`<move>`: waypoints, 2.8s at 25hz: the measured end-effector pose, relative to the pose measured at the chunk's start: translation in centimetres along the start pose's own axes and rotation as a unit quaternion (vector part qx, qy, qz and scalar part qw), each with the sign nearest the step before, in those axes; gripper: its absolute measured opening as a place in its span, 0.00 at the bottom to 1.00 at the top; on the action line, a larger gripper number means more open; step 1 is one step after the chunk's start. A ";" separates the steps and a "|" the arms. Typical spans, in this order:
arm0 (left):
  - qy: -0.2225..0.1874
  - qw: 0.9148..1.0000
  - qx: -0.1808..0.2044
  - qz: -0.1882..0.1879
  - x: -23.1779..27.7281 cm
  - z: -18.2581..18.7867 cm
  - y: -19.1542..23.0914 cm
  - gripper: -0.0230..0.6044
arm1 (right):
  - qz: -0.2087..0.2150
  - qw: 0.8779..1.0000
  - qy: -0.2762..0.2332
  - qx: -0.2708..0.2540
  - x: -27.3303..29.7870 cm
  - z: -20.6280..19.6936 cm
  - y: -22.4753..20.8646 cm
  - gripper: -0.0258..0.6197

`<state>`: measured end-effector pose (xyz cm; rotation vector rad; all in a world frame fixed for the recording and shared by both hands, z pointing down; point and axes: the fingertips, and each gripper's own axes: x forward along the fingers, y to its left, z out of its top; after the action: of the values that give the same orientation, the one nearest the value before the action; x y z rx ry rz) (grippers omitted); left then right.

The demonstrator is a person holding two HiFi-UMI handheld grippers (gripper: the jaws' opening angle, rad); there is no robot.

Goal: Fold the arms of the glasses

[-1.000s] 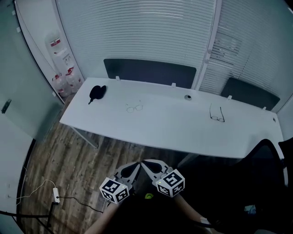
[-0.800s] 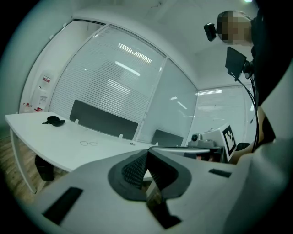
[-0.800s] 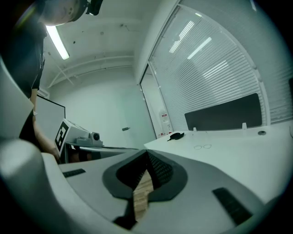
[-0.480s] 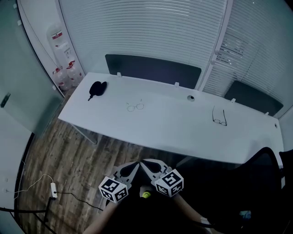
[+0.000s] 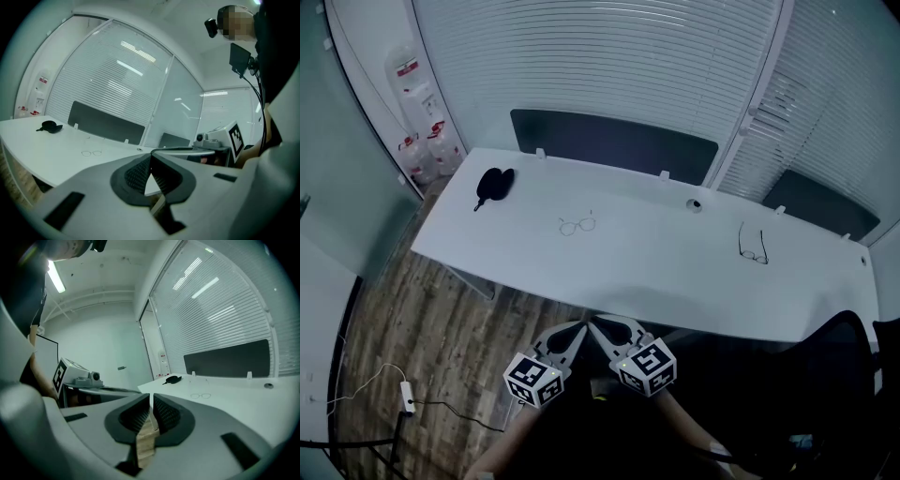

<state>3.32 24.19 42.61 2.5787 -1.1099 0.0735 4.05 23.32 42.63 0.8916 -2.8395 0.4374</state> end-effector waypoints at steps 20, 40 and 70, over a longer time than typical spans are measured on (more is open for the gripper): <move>0.020 0.999 -0.009 -0.042 5.4 3.5 10.0 0.05 | -0.050 0.998 0.039 0.013 9.2 3.4 -6.9 0.12; 0.063 0.997 0.003 -0.041 11.5 3.1 22.7 0.18 | -0.126 0.984 0.124 0.010 16.2 2.7 -17.1 0.17; 0.149 0.975 0.145 -0.078 18.3 1.3 28.2 0.44 | -0.143 0.954 0.255 -0.064 19.8 -3.5 -28.2 0.26</move>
<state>-4.28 -7.08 52.48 2.7752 -0.8358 0.6051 4.32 -8.33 56.76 0.9760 -2.2048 0.3743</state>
